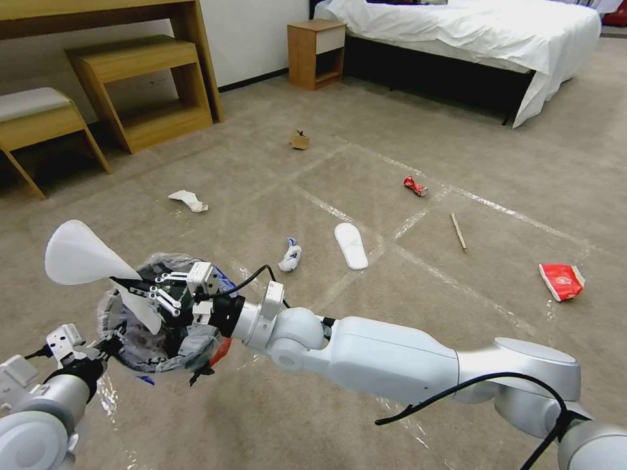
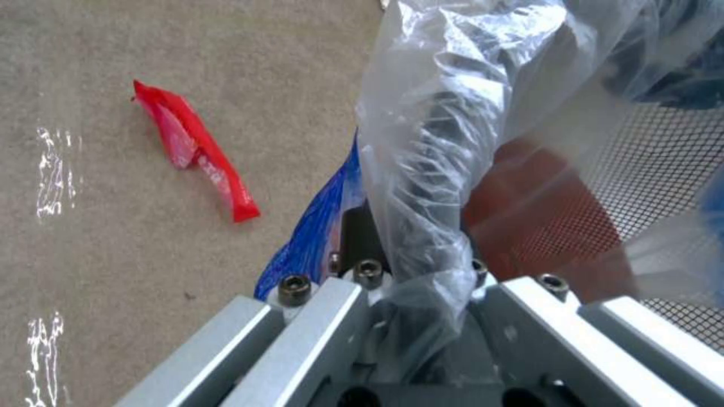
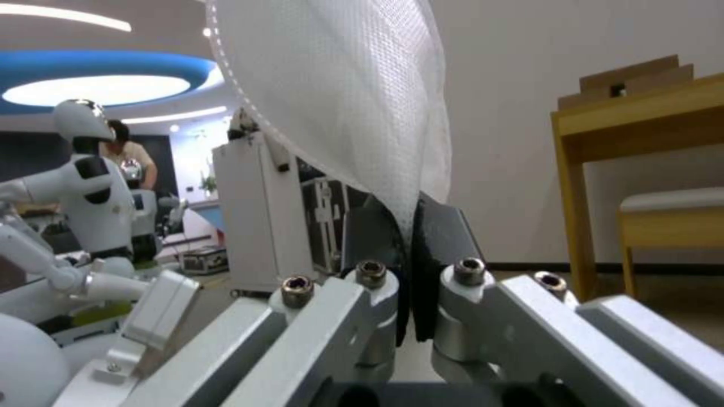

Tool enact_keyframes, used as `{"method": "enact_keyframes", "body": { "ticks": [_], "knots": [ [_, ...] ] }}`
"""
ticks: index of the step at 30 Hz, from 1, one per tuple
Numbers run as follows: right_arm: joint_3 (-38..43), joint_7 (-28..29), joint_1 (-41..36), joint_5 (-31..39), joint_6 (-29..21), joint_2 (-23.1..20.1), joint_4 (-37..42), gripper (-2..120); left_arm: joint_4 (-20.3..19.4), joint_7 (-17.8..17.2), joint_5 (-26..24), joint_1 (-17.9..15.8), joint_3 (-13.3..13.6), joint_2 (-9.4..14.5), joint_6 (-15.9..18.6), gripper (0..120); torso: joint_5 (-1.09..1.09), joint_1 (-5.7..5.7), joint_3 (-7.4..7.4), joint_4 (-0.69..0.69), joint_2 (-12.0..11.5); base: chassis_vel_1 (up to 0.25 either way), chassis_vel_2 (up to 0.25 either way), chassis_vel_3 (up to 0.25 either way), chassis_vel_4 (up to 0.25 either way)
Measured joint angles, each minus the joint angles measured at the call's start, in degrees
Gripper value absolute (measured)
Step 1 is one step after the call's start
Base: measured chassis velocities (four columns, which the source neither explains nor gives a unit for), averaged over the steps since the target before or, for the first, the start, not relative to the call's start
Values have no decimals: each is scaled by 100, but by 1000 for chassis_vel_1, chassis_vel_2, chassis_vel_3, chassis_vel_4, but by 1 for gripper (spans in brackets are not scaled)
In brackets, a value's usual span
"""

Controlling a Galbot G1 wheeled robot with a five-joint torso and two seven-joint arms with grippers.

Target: Pick up the trash bin and place the garbage on the floor into it.

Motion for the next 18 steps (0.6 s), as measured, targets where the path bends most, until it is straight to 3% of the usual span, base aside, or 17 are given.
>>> {"method": "enact_keyframes", "body": {
  "ticks": [18],
  "knots": [
    [2, 56, -204, -239, 52, -79, -114, 1, 75, 12, 7, -30, -4, 13, -20, 1, 0, 0, 0, 0, 0, 0, 0, 0, 0]
  ]
}}
